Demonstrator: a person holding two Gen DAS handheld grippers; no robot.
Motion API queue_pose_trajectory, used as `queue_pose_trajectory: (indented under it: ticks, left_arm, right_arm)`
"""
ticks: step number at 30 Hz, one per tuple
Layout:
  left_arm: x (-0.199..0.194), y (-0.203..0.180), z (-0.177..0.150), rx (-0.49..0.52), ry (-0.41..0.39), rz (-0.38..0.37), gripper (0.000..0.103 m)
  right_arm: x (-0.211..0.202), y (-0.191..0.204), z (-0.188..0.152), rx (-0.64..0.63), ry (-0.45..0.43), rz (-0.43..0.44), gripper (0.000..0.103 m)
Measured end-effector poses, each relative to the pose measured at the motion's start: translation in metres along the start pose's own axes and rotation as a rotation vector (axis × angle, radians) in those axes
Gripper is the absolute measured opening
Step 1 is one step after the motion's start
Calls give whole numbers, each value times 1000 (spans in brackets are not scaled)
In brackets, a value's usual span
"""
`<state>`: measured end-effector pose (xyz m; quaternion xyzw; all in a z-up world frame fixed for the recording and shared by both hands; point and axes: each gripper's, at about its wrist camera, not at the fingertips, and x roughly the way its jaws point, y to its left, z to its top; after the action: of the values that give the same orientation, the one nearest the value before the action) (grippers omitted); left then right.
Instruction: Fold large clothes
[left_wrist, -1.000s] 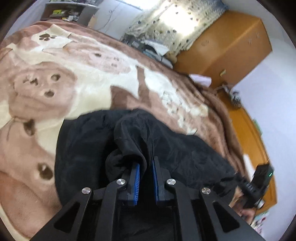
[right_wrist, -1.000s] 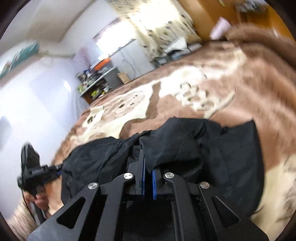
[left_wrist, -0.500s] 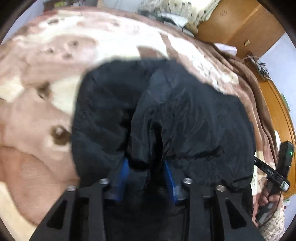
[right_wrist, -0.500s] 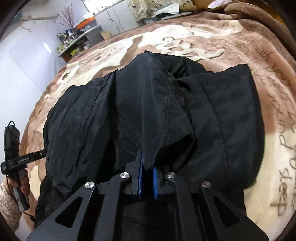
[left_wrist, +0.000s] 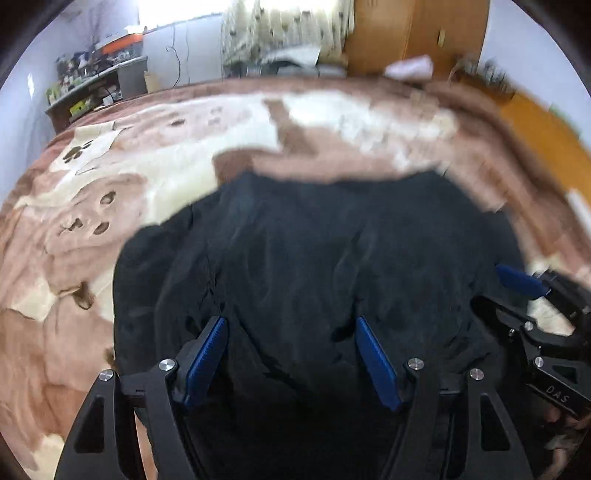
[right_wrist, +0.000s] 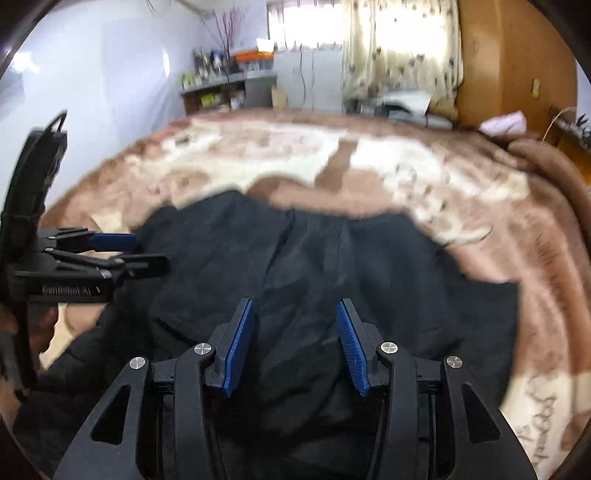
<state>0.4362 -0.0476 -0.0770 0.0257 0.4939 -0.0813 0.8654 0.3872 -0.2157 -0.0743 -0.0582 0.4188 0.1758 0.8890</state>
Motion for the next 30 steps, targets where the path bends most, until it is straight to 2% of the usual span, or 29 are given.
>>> queue_pose_trajectory:
  ticks: [2,4,10,13,15,18,21,24,25,26,30]
  left_arm:
    - [20,4,-5,8,34,-1,73]
    - [30,10,-6,-29,54,-35,73]
    - [54,7,-14,7,67,-37,73]
    - [60,7,-16,15,42,-28,74]
    - [62,10,-17,-22,53,-42,74]
    - [62,11,-14,-25,65,-50,74]
    - [56,8,-10,-10,64,-42,74]
    - [35,11,-4,-34,69,-75,73]
    - [22,13,-3,-41,67,-111,73]
    - [12,16,-4,-39,62,-137,73]
    - [-46,29,-20,1,-1,-146,73]
  right_arm:
    - [23,-4,-8,17,57,-7,47]
    - [32,-10,-16,31,64,5,48]
    - [53,-14,-25,21,117,-6,48]
    - [60,-17,-25,39,134,-4,48]
    - [64,-19,-26,51,147,7,48]
    - [64,-23,-26,62,152,22,48]
    - [59,-20,-26,60,146,-7,48]
    - [42,-18,-18,61,149,-10,49]
    - [29,-20,-14,73,142,3,50]
    - [10,-23,-11,92,106,25,50]
    - [-71,-38,-15,116,-27,44,50]
